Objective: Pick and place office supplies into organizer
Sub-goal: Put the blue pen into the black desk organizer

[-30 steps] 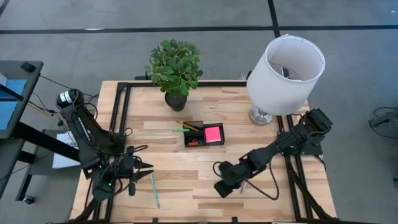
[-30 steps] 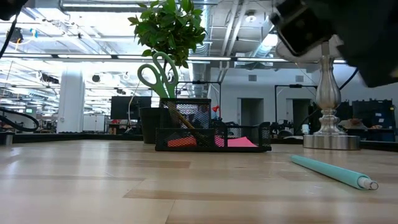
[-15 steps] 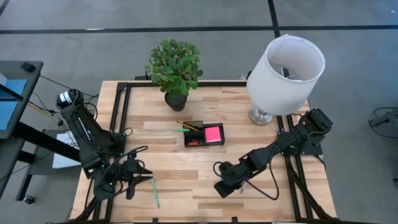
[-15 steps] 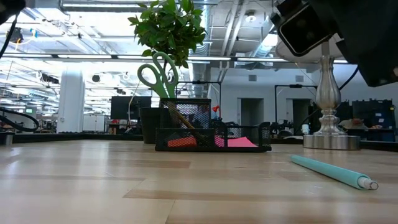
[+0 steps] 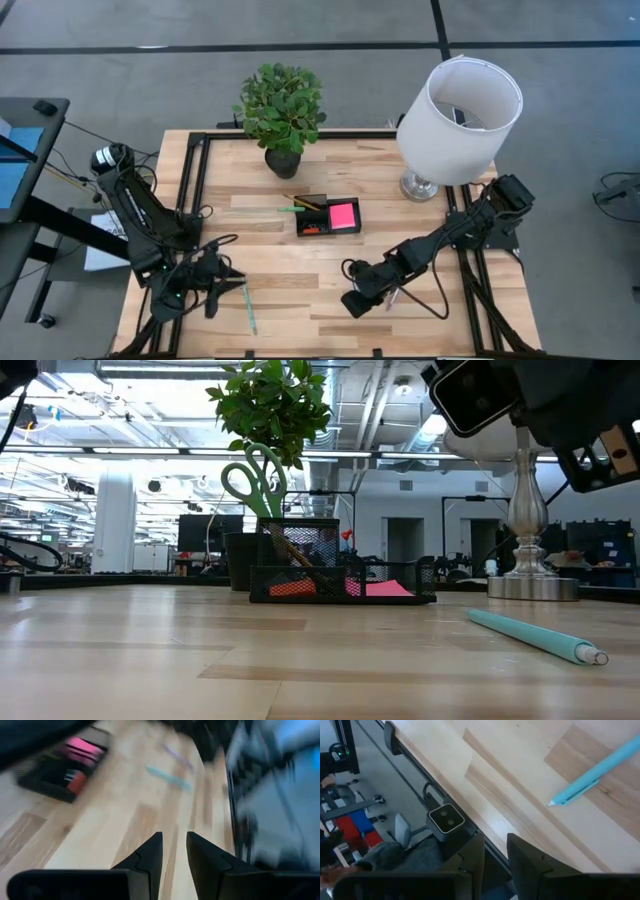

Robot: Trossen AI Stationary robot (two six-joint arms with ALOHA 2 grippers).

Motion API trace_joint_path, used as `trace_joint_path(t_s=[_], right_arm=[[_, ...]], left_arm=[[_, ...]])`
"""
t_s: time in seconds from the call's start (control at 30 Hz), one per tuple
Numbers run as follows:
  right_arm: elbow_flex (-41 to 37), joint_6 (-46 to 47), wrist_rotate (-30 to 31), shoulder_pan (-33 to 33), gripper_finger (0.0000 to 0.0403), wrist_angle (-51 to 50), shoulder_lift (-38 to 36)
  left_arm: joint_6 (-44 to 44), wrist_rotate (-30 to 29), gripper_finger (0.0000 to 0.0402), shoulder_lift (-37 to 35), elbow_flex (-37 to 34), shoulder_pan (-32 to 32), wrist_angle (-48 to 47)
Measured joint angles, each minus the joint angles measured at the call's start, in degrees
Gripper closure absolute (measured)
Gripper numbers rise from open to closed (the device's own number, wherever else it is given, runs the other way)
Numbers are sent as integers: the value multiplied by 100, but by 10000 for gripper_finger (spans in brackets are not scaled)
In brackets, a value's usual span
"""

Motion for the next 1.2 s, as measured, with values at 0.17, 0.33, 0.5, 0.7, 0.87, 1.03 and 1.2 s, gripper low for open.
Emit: trace_joint_path(t_s=[0.17,0.33,0.5,0.7,0.87,1.03,1.2], right_arm=[[0,45,30,-43,326,60,0],[0,496,529,-32,326,-15,0],[0,1399,727,63,326,-559,0],[-2,3447,1016,349,326,-1433,0],[0,4276,1032,462,326,-958,0],[-2,3825,1034,384,326,-523,0],[-2,3702,374,184,326,-615,0]], left_arm=[[-1712,-1432,322,0,0,336,-7],[-1828,-944,322,0,0,535,0],[-1490,157,322,0,0,644,1],[-1464,1210,322,0,0,644,-2],[-1397,1786,322,0,0,644,-2],[-1421,1797,322,0,0,644,0],[-1351,1794,322,0,0,644,1]])
